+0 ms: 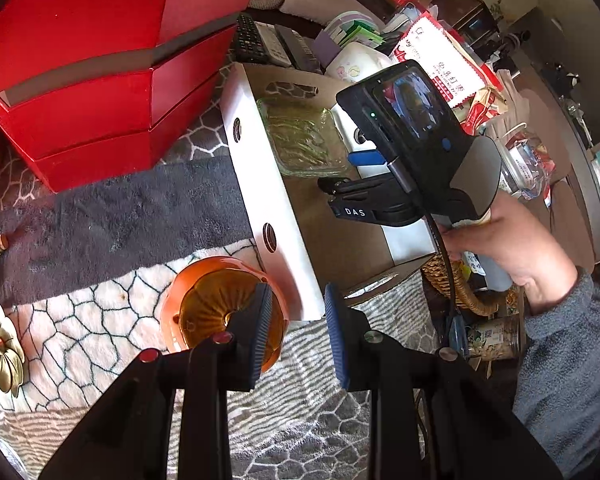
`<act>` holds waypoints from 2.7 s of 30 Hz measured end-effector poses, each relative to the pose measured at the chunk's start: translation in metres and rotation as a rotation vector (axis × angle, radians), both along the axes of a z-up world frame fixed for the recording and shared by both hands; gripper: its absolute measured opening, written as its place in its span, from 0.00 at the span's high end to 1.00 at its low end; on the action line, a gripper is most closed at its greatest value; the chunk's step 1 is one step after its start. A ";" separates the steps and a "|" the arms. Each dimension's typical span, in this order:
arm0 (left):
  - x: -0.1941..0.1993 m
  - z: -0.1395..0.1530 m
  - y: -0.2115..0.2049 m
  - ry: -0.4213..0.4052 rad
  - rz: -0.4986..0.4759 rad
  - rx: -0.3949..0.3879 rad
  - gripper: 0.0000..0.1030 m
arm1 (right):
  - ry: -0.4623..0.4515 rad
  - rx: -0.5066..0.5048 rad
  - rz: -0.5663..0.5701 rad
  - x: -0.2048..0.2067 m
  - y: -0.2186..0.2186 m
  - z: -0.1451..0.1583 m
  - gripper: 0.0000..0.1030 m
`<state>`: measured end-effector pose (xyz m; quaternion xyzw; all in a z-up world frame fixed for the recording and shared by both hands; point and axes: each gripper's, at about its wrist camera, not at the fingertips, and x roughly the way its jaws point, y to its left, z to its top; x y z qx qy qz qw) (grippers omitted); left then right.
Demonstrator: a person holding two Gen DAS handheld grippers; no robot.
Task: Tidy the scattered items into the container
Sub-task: 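Lower the glass dish into the cardboard box and open the right gripper, then withdraw the right gripper from the box toward the clear glass bowl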
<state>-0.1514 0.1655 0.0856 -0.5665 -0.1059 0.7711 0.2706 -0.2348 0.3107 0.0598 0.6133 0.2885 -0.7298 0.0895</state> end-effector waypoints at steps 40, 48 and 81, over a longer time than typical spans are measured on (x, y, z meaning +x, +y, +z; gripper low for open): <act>-0.001 -0.008 -0.017 0.012 0.048 0.001 0.73 | 0.180 -0.276 -0.422 -0.082 0.054 -0.003 0.51; 0.010 0.007 -0.039 0.062 0.089 0.024 0.73 | 0.154 -0.292 -0.444 -0.084 0.053 -0.018 0.55; 0.010 0.001 -0.058 0.052 0.122 0.048 0.73 | 0.149 -0.314 -0.416 -0.081 0.037 -0.023 0.61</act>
